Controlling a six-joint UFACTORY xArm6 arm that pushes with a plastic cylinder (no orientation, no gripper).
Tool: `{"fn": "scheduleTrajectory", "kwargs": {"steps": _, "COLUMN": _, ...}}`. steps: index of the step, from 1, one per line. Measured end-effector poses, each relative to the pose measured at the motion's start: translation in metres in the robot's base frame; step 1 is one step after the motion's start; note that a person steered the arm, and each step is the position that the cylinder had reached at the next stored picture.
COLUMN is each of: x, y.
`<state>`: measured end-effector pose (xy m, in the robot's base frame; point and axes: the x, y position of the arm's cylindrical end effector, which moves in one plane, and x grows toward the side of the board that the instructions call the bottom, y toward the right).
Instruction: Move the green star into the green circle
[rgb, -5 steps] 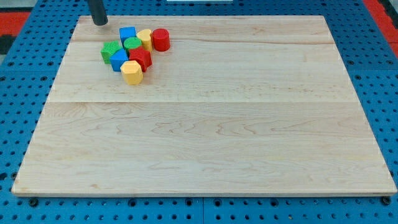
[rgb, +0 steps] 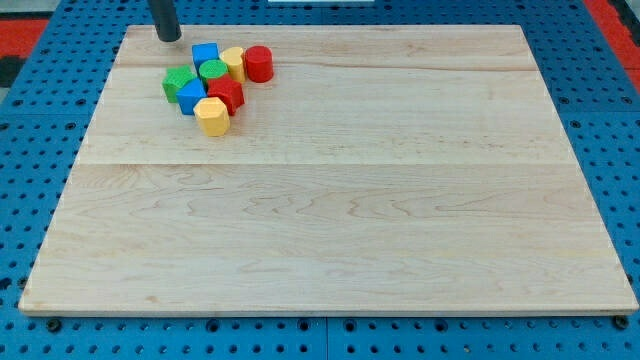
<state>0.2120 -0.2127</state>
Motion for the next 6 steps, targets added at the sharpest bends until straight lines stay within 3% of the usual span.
{"fn": "scheduleTrajectory", "kwargs": {"steps": 4, "x": 0.061, "y": 0.006}}
{"fn": "scheduleTrajectory", "kwargs": {"steps": 6, "x": 0.113, "y": -0.031}}
